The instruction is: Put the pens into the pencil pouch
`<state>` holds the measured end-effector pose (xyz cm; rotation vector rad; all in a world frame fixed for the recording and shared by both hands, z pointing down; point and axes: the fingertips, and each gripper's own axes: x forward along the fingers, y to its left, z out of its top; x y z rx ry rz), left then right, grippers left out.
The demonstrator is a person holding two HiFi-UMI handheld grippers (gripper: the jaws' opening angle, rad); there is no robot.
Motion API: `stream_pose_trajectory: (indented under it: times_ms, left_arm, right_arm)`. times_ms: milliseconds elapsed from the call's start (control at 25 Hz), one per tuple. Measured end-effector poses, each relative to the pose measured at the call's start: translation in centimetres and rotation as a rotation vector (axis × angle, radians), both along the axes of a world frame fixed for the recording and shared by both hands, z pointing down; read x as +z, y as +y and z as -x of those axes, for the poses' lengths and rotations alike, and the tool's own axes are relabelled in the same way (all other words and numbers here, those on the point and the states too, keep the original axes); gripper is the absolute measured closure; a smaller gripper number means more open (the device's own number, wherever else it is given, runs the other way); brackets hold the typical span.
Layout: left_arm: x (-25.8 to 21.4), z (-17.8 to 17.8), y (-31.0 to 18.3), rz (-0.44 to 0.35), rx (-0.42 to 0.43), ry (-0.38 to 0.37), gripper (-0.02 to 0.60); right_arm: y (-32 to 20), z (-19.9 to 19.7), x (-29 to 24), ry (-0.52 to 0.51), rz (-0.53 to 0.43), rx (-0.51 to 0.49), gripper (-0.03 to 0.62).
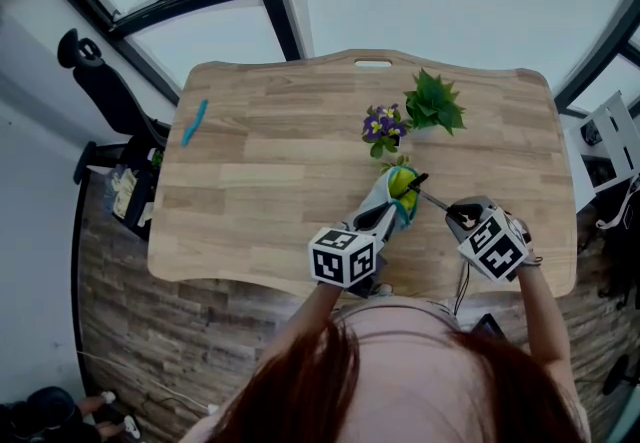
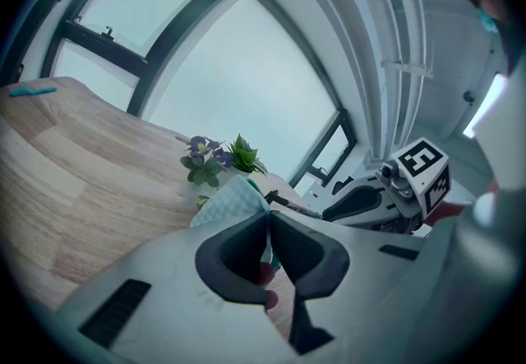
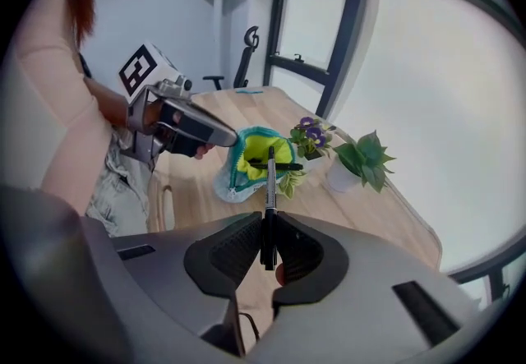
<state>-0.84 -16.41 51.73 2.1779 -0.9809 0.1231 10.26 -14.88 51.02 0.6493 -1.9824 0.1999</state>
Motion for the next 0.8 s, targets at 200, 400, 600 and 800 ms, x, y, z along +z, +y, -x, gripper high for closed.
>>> stream_pose_trajectory:
  times_ms: [200, 400, 600, 800]
  left_arm:
    - [0.0, 0.0, 0.2, -0.001, 0.01, -0.006, 0.568]
    - [0.1, -0.1, 0.5, -0.004, 0.036, -0.014, 0.568]
    - [0.1, -0.3, 0.8, -0.009, 0.061, -0.019, 0.568]
    - [0.0, -0.8, 1.2, -0.02, 0.09, -0.033, 0.568]
  right_arm:
    - [0.2, 0.4, 0.2, 0.117, 0.048, -0.138, 0.543]
    - [-0.2, 0.8, 0.2, 0.225, 0.059, -0.252, 0.543]
    - [-0.5, 1.3, 0.5, 0.328, 0.065, -0.367, 0.543]
    - [-1.1, 2.0, 0.5, 0.427, 0.047, -0.48, 0.543]
